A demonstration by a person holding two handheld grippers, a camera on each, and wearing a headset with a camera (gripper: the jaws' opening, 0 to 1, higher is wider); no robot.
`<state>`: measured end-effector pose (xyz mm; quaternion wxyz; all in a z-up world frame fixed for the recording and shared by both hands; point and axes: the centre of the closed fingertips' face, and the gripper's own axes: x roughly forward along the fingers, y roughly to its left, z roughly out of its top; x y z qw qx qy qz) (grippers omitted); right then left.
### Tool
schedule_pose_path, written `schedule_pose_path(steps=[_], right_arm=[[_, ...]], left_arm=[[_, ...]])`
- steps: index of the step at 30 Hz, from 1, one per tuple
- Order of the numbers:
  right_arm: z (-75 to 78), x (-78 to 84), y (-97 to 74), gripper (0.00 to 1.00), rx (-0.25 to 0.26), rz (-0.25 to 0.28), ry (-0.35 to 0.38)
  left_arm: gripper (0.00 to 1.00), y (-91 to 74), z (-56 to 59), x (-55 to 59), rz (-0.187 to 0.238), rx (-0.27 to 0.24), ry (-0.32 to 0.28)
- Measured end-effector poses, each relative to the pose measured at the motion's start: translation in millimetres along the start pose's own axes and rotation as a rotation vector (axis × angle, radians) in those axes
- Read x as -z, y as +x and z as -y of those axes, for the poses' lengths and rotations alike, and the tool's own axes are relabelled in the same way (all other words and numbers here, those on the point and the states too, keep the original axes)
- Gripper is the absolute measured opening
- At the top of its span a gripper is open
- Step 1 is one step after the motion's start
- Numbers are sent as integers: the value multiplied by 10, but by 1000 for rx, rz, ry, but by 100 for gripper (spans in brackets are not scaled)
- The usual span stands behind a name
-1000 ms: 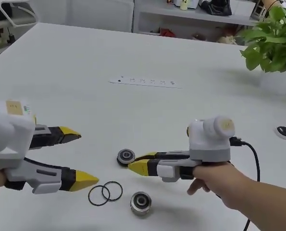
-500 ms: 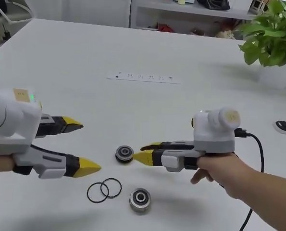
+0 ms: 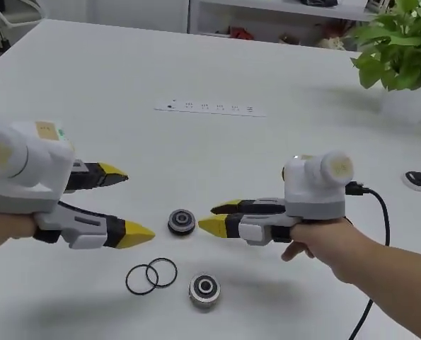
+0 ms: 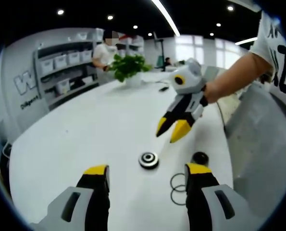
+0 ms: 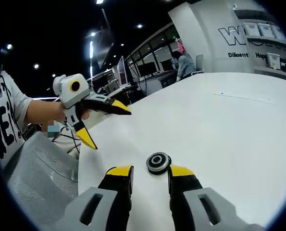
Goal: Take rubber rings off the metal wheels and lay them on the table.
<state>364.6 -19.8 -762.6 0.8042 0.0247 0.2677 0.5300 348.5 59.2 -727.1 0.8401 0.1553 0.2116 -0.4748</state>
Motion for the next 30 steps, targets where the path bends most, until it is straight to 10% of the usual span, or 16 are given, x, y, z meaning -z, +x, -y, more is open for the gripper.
schedule_pose_path(steps=[30], right_arm=[[120,176,146,31,42,-59,-168]], left_arm=[[59,311,-56,136,-41,32,-19]])
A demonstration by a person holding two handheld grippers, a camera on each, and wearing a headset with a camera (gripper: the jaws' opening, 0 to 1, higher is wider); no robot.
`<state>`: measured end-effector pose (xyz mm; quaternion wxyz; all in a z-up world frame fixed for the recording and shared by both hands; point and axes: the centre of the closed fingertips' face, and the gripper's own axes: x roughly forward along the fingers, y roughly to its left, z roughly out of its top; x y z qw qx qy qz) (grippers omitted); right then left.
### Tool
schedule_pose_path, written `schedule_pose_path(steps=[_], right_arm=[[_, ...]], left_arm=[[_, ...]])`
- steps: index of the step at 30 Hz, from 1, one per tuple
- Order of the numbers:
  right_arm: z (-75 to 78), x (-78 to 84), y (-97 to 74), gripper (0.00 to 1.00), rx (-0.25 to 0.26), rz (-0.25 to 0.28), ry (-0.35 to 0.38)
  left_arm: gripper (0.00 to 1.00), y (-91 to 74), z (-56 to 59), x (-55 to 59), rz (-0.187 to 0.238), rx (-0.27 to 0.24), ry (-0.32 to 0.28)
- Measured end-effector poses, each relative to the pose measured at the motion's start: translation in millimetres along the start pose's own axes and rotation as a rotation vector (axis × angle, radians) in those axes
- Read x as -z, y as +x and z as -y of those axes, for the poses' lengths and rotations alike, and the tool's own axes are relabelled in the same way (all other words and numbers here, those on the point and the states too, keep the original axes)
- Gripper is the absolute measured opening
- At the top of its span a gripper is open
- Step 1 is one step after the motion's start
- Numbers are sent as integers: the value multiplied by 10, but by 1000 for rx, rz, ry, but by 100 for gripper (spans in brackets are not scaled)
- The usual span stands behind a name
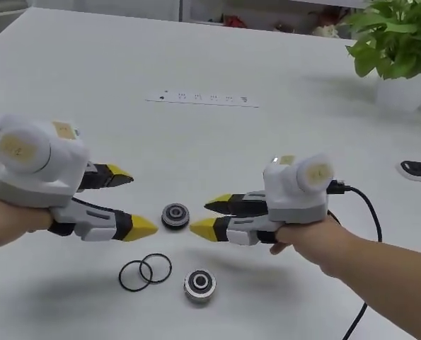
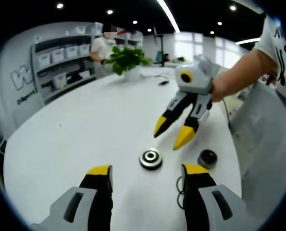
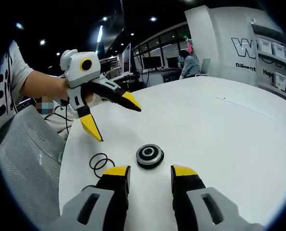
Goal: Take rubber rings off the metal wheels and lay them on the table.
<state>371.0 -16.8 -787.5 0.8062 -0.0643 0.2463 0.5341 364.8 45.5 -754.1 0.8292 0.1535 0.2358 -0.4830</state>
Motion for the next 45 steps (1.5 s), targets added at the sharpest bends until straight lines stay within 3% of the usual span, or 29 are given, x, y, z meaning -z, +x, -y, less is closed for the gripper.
schedule_pose_path(steps=[22,32,45], right_arm=[[27,27,114,36,-5,-8,-35],[38,39,149,36,-10,-7,-32],[18,45,171,36,-15,-7,-34]], left_arm=[[48,292,26,14,-15,50,-4],[34,425,66,16,-21,73,-4],[25,531,123,53,-38,90,1]])
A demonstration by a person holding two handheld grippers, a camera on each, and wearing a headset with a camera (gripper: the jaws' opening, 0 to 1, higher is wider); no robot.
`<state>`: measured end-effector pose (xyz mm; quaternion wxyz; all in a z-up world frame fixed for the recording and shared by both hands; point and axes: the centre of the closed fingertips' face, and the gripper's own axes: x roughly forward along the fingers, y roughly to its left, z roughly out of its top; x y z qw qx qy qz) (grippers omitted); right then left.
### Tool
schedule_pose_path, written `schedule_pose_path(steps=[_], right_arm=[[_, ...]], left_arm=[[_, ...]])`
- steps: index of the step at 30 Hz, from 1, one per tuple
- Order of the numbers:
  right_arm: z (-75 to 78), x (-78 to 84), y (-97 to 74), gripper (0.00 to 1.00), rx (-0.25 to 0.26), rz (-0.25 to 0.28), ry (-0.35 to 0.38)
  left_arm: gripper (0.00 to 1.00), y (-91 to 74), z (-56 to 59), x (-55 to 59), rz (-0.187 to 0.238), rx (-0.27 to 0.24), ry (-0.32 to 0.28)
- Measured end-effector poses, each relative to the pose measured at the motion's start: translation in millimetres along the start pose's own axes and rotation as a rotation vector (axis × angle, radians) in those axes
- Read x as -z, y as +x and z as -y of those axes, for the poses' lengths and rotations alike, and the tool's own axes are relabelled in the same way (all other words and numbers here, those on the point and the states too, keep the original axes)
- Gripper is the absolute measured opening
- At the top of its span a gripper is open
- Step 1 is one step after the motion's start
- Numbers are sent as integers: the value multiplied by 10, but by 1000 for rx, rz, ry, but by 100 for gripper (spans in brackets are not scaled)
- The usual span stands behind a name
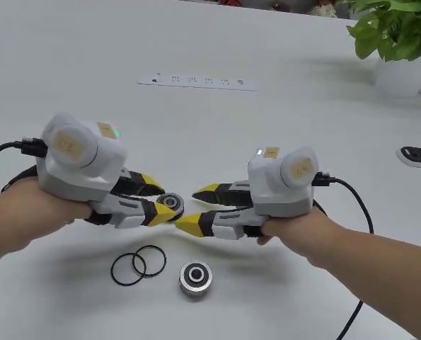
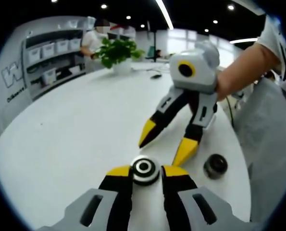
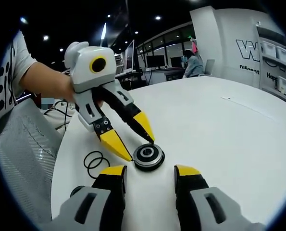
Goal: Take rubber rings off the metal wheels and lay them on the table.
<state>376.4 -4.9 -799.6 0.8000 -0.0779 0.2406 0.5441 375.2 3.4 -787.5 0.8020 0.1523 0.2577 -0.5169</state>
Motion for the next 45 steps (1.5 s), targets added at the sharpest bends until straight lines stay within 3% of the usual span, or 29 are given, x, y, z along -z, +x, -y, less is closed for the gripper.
schedule_pose_path(steps=[14,31,45], right_arm=[[-5,-23,24,36,5,6,-3],[-44,-68,209,35,8,8,1],[-28,-42,119,23,32,-2,-21]], left_arm=[[15,2,-30,-6,0,-33,-9],[14,29,-45,1,3,-56,-17],[13,49,-56,3,0,-70,-20]])
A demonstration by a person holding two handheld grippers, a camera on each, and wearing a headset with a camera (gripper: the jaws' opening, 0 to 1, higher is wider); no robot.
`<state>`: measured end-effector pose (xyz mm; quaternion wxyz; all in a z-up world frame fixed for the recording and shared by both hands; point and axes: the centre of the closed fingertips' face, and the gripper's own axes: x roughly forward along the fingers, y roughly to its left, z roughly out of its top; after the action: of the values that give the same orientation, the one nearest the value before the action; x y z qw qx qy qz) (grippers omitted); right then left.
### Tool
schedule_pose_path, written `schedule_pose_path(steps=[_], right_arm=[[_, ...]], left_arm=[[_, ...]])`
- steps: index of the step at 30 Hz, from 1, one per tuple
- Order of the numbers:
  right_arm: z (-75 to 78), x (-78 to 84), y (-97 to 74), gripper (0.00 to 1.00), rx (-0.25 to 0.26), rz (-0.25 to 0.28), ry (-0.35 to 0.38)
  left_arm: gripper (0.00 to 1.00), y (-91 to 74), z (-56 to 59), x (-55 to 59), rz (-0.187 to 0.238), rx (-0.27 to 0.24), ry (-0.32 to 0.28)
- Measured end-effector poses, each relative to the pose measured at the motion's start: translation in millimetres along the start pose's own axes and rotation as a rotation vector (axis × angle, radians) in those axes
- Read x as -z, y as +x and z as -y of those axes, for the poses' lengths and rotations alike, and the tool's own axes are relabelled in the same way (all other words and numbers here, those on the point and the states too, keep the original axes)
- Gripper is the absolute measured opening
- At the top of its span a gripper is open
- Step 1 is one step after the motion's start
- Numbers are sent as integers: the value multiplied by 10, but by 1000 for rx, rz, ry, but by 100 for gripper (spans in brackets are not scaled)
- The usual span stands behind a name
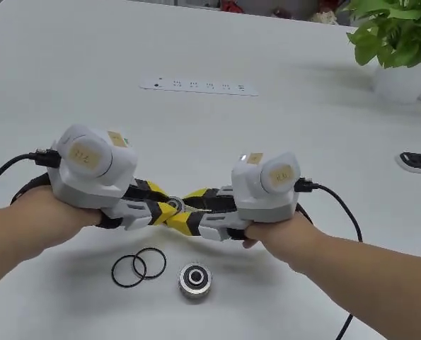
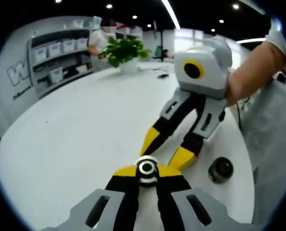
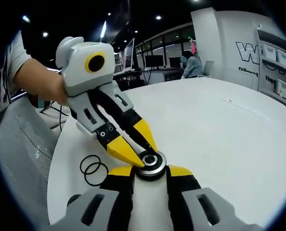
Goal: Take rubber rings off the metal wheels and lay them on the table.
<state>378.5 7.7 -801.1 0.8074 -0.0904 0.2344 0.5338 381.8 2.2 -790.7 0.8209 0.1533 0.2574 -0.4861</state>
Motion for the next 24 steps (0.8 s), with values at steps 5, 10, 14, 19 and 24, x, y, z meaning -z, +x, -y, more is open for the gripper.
schedule_pose_path(steps=[5,10,14,19,24], right_arm=[[-7,14,-16,22,4,-12,-8],[-1,41,-34,19,4,-27,-8],[2,62,-51,16,4,-37,-12],[27,99,-73,10,12,-48,-3],[29,101,-72,9,14,-50,6]], left_arm=[[13,0,4,1,1,-1,1],[13,-1,5,2,1,-1,-3],[13,-1,4,1,2,-1,-4],[13,-4,8,1,2,-4,-10],[13,-3,6,2,3,-7,-17]])
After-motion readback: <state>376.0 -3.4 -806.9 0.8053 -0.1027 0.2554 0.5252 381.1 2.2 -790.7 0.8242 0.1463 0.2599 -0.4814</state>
